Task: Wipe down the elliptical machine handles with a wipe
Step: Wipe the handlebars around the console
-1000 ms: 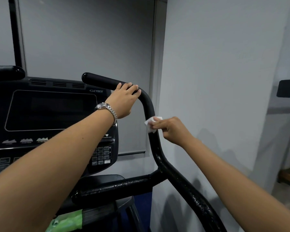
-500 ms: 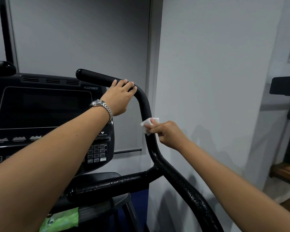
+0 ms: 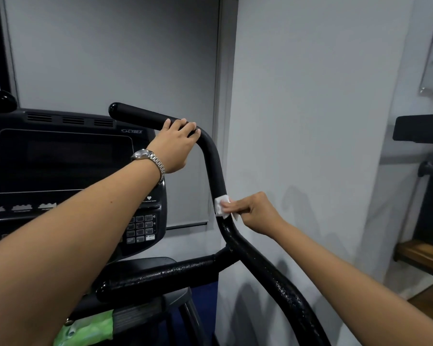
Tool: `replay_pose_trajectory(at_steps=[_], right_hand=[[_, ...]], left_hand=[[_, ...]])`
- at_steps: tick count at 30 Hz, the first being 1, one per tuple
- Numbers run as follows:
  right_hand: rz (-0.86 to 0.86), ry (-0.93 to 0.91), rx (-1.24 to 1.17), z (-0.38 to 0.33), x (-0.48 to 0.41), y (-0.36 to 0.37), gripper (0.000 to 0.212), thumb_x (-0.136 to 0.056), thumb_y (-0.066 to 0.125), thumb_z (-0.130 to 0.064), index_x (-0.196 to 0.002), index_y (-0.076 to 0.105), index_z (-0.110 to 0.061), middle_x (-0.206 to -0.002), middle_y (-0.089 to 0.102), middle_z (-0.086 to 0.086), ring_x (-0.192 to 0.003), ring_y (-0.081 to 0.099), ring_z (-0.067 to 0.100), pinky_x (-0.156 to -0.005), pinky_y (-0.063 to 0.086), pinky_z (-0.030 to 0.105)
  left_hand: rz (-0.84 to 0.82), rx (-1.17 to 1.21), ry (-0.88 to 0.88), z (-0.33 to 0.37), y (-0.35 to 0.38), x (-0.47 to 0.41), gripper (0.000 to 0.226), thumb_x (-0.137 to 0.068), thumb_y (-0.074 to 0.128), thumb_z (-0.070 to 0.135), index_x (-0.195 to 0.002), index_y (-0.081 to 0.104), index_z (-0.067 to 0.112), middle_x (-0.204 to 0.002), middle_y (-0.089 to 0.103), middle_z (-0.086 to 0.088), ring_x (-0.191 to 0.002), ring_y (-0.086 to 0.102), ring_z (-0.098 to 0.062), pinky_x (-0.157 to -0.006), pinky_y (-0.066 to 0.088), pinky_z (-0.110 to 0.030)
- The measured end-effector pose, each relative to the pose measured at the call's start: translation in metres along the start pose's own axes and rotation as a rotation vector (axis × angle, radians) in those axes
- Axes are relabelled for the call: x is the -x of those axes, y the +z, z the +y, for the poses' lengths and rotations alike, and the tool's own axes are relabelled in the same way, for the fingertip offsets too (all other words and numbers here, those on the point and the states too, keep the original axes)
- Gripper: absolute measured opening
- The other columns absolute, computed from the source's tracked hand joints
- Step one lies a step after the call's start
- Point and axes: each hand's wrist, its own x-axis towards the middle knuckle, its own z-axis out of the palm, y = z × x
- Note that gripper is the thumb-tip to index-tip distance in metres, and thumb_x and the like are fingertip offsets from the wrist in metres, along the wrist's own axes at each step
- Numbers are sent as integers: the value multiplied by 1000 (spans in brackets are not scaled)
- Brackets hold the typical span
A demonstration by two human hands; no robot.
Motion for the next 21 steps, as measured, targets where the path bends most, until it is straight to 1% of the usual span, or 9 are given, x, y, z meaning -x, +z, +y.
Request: replay_pose_trajectory(at_steps=[2, 6, 8, 10, 12, 14, 16, 18, 21], right_hand=[[-10, 25, -17, -1, -4, -5, 45, -78, 54, 9, -92, 76, -27, -93, 75, -1, -87, 71, 28, -80, 57, 46], [46, 9, -4, -15, -17, -1, 56, -71, 45, 2, -95, 71, -42, -92, 76, 1, -88, 68, 38, -81, 54, 54], [34, 22, 23, -9, -11, 3, 49, -78, 48, 4, -97, 74, -33, -88, 76, 3, -73, 71, 25, -72, 59, 42], [-13, -21, 93, -2, -2, 3, 39, -87, 53, -2, -97, 74, -34, -83, 76, 5, -60, 68, 14, -63, 57, 32], [-66, -93, 181, 0, 2, -2, 39, -89, 53, -8, -98, 72, -40, -83, 76, 5, -70, 71, 25, -71, 58, 40], [-66, -160, 296, -5, -5, -7, 39, -85, 53, -1, -98, 75, -30, -84, 76, 3, -65, 69, 26, -66, 57, 33], [-12, -257, 412, -18, -13, -7, 34, -87, 51, -3, -95, 77, -24, -79, 75, 1, -59, 67, 27, -60, 53, 25], [-20, -285, 495, -24, -14, -5, 36, -85, 45, -10, -92, 78, -23, -85, 76, 0, -72, 70, 30, -65, 55, 31], [-145, -258, 522, -14, -4, -6, 46, -73, 47, 5, -91, 78, -25, -91, 75, 1, -80, 70, 32, -67, 55, 35]], left_hand=[[6, -5, -2, 0, 1, 0, 67, -85, 55, 13, -146, 25, 10, -148, 25, -9, -138, 22, -32, -112, 21, -52], [2, -6, 6, 0, 1, 0, 67, -85, 54, 12, -146, 25, 10, -148, 26, -10, -138, 23, -33, -112, 22, -53], [1, -7, 9, -1, 0, 0, 67, -85, 53, 12, -146, 25, 10, -149, 25, -9, -138, 23, -32, -112, 22, -52], [3, -12, 8, -1, 1, 0, 67, -86, 54, 13, -146, 24, 11, -149, 25, -9, -138, 22, -32, -111, 22, -51], [12, -15, 6, 0, 2, 0, 68, -85, 55, 14, -146, 24, 10, -149, 25, -9, -138, 22, -32, -111, 22, -51], [16, -14, 2, 1, 3, 1, 68, -85, 55, 13, -146, 24, 10, -149, 25, -10, -138, 22, -33, -112, 22, -52], [11, -12, 4, 1, 3, 1, 68, -85, 55, 13, -146, 24, 10, -149, 25, -10, -138, 22, -33, -112, 21, -52], [7, -10, 9, 0, 2, 1, 68, -85, 54, 13, -146, 24, 10, -149, 24, -10, -139, 21, -33, -113, 21, -52], [7, -4, 14, 0, 1, 1, 68, -86, 54, 13, -146, 23, 10, -149, 24, -10, -139, 21, -32, -112, 21, -52]])
